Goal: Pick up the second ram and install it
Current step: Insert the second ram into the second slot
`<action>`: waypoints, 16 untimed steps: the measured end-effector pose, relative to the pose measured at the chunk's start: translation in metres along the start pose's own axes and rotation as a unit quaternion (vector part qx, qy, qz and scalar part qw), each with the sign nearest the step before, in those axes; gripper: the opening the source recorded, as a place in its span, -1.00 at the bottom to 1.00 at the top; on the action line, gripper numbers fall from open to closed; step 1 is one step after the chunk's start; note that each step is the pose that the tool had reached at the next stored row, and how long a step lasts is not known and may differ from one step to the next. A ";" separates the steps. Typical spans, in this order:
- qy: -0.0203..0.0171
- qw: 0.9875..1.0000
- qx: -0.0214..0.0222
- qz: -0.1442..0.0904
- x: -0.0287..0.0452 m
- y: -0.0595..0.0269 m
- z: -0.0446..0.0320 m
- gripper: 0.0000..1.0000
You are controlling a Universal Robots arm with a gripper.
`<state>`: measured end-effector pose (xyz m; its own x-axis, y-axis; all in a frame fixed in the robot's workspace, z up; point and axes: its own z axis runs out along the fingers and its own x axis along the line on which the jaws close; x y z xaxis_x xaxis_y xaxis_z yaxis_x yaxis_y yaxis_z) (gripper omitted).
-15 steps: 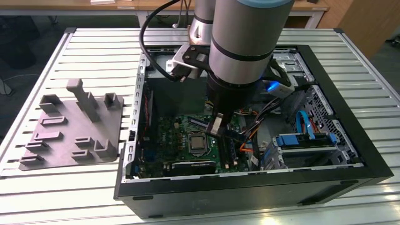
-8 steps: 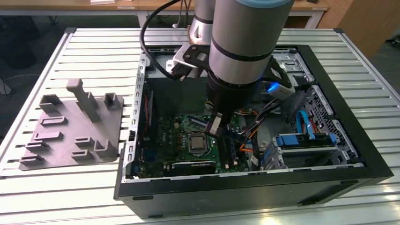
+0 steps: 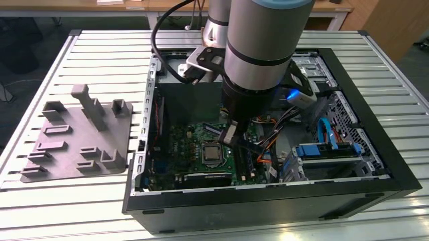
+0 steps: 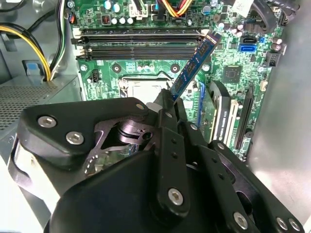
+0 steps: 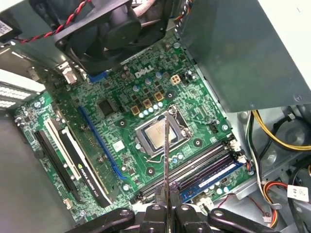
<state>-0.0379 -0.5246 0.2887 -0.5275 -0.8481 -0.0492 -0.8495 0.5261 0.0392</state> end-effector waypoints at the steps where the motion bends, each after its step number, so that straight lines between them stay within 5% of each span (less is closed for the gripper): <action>1: 0.000 1.000 0.000 0.002 0.0000 0.0000 0.0000 -0.73; 16: -0.001 0.999 0.002 0.037 0.0000 0.0000 0.0002 -0.73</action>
<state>-0.0379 -0.5247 0.2886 -0.5892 -0.8065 -0.0492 -0.8080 0.5879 0.0392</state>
